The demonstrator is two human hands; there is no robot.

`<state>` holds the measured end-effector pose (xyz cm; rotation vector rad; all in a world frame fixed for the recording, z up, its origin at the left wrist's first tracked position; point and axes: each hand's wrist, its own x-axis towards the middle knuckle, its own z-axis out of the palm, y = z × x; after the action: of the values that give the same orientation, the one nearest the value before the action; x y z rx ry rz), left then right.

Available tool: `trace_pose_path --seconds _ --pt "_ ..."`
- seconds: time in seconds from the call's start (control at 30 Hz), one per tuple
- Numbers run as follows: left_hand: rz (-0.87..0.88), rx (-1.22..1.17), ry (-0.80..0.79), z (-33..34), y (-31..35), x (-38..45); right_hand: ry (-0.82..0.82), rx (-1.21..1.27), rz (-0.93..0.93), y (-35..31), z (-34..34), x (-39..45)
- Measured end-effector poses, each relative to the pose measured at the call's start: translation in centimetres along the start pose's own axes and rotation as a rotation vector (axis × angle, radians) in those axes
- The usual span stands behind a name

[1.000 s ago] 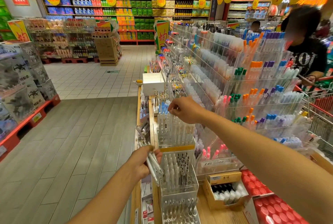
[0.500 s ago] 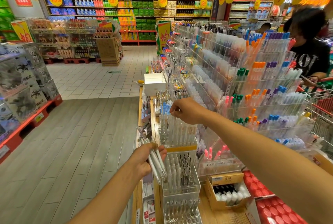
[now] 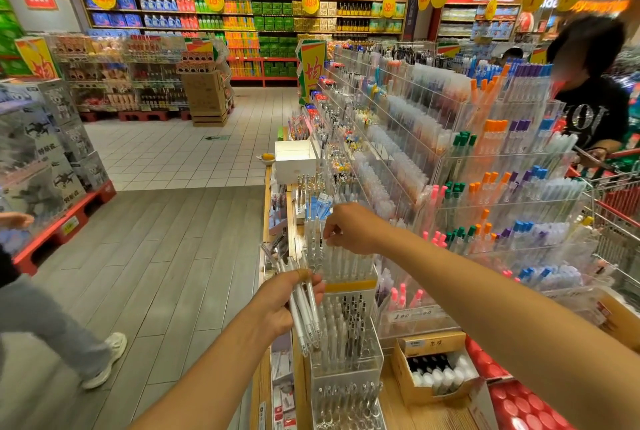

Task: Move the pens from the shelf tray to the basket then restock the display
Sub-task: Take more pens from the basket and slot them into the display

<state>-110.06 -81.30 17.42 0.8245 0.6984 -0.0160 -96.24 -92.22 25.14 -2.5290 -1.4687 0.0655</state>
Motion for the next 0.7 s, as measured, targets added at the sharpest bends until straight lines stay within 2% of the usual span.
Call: trace_pose_path --seconds 0.23,0.43,0.7 --pt "0.02 0.012 -0.066 0.4 0.3 -0.3 0.041 -0.03 -0.016 -0.4 -0.1 -0.3" --pt "0.032 0.02 -0.187 1.0 0.8 -0.7 0.037 0.137 -0.033 -2.2 -0.1 -0.4" --pt "0.131 -0.008 -0.215 0.9 0.7 -1.1 -0.045 0.415 0.131 -2.3 -0.3 0.0"
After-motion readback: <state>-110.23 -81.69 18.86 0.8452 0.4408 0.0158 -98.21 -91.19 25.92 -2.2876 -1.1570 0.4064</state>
